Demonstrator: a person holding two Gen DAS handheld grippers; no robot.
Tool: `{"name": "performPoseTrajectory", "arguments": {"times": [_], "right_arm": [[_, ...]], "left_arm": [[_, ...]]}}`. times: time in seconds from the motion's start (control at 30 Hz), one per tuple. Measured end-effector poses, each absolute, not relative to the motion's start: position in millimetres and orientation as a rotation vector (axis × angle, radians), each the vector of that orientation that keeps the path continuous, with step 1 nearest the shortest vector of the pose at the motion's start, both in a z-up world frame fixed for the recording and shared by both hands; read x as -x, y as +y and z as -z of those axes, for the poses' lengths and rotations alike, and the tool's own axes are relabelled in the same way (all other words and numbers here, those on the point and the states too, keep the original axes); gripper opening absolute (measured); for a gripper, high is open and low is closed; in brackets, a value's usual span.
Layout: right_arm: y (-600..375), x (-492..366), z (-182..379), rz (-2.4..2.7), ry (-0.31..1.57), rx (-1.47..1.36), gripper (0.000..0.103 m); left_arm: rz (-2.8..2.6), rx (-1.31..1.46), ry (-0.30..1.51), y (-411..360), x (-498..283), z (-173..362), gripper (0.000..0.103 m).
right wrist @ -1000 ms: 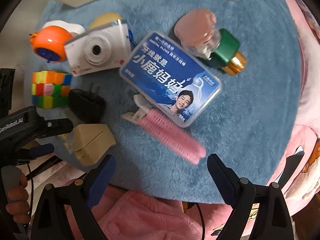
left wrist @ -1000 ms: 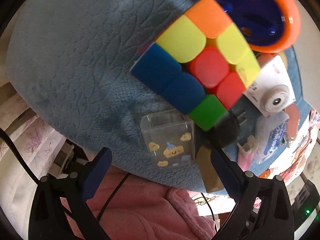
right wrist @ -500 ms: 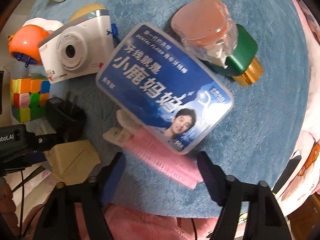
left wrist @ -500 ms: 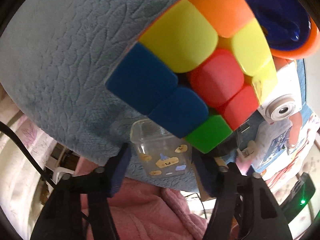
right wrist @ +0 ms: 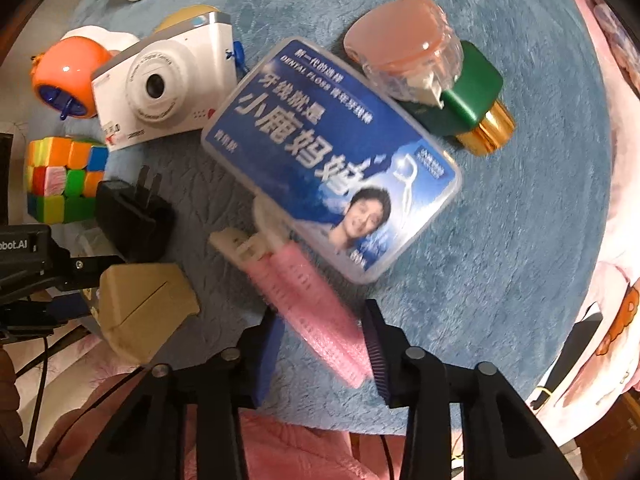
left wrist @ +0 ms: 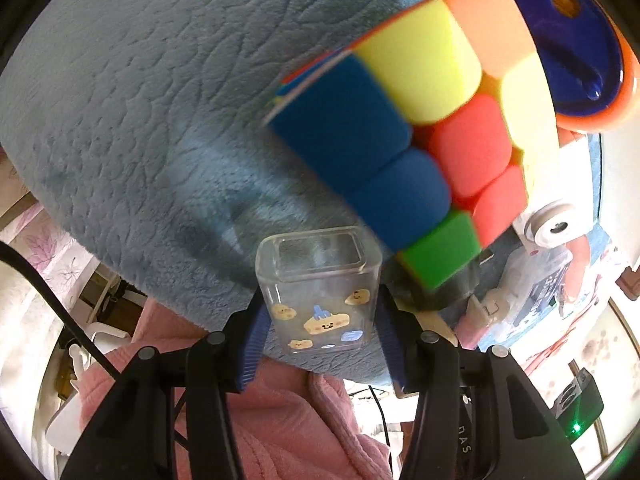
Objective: Organize rigid objects
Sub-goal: 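Grasp the clear plastic box with left tool while right tool grasps the pink curler, then lift the clear box with left tool while right tool carries the pink curler to the tray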
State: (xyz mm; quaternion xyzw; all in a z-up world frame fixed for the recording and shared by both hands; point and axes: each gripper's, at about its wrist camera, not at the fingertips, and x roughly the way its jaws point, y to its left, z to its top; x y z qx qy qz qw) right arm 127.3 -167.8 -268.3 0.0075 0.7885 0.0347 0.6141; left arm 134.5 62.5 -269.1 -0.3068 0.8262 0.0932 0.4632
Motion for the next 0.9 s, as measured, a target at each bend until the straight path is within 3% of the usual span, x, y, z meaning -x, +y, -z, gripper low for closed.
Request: {"name": "performPoseTrajectory", "arguments": {"times": [0.2, 0.53, 0.9], "right_arm": [[-169.2, -101.2, 253.0, -0.094, 1.774, -0.035, 0.031], [-170.0, -69.6, 204.7, -0.125, 1.651, -0.08, 0.03], [-176.8, -85.2, 140.7, -0.201, 1.46, -0.098, 0.03]], "left_arm": [[-0.22, 0.757, 1.989, 62.6, -116.2, 252.7, 0.053], [-0.177, 0.708, 1.872, 69.4, -74.8, 201.0, 0.053], [-0.102, 0.586, 1.653, 64.0, -88.1, 143.5, 0.053]]}}
